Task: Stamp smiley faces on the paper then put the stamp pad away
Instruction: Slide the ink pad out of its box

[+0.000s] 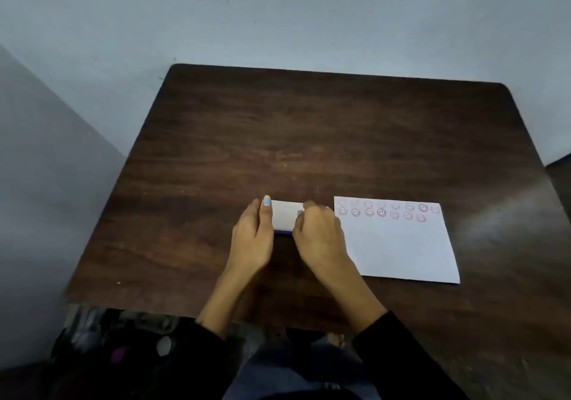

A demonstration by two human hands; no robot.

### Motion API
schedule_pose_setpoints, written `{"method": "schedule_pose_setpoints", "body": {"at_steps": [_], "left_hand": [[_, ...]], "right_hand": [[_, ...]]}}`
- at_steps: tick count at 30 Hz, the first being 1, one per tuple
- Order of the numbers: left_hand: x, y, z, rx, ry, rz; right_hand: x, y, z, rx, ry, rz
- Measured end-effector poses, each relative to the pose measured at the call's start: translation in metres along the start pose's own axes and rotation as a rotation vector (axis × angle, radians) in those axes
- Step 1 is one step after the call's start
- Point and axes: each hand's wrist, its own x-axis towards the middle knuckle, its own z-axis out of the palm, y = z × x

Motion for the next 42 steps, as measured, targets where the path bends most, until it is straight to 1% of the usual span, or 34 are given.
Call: {"method": "schedule_pose_setpoints", "body": {"at_steps": [2, 5, 10, 14, 17, 21, 25, 29, 34, 36, 39, 40, 42], "left_hand": [[0.003, -0.003, 0.002, 0.012, 0.002, -0.036], [0.005, -0.010, 0.006, 0.012, 0.013, -0.015], [0.006, -0.015, 0.009, -0.018, 0.025, -0.016], [0.006, -0.018, 0.013, -0.043, 0.048, -0.057], [0.007, -0.016, 0.013, -0.071, 0.062, -0.056], [0.008, -0.013, 0.006, -0.102, 0.105, -0.081], [0.006, -0.018, -0.019, -0.138, 0.218, -0.088], [0.001, -0.035, -0.048, -0.174, 0.320, -0.155], [-0.009, -0.052, -0.059, -0.157, 0.405, -0.227], [-0.011, -0.055, -0.059, -0.112, 0.411, -0.235], [-0.014, -0.058, -0.059, -0.038, 0.373, -0.291], [-0.014, -0.059, -0.058, -0.014, 0.362, -0.302], [-0.015, -0.057, -0.055, 0.049, 0.356, -0.272]], "right_hand": [[0.003, 0.001, 0.005, 0.000, -0.026, 0.038], [0.002, 0.002, 0.015, -0.016, -0.048, 0.051], [0.001, 0.006, 0.026, 0.023, 0.039, 0.056], [0.003, 0.007, 0.027, 0.040, 0.011, 0.098], [0.003, 0.002, 0.024, 0.042, 0.019, 0.099], [0.002, -0.011, 0.020, 0.019, 0.040, 0.025], [0.005, -0.033, 0.022, 0.039, -0.029, -0.101], [0.002, -0.055, 0.043, -0.004, -0.091, -0.246], [-0.005, -0.067, 0.069, -0.057, -0.146, -0.308], [-0.007, -0.067, 0.077, -0.094, -0.168, -0.318], [-0.006, -0.066, 0.080, -0.117, -0.212, -0.328], [-0.005, -0.064, 0.078, -0.109, -0.213, -0.333], [-0.001, -0.059, 0.070, -0.068, -0.165, -0.333]]}}
